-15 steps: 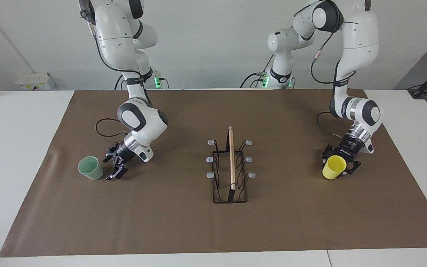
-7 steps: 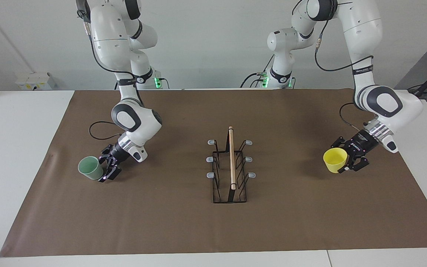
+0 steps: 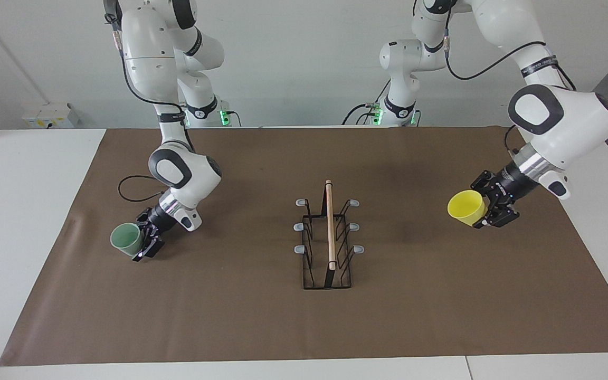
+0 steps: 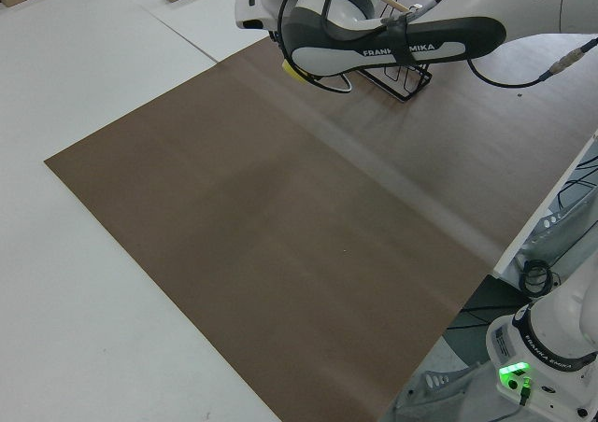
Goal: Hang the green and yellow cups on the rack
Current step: 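Carry the yellow cup with the left gripper toward the rack's near hooks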
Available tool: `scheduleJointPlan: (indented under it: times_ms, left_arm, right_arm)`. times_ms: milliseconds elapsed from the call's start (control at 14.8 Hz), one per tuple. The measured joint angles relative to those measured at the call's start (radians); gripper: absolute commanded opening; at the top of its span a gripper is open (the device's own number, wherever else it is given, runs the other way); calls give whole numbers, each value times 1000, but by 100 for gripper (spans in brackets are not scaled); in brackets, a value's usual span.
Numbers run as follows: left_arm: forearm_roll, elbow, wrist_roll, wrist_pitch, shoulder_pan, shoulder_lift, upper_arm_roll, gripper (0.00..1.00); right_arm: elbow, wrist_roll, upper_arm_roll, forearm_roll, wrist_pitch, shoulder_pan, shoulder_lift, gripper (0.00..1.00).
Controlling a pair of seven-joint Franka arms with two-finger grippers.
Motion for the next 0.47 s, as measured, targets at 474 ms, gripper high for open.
scheduleJointPlan:
  times_ms: [474]
  left_arm:
    - [526, 12, -439, -73, -246, -69, -4, 0]
  right_arm:
    - [-2, 1, 0, -18, 14, -24, 2, 99]
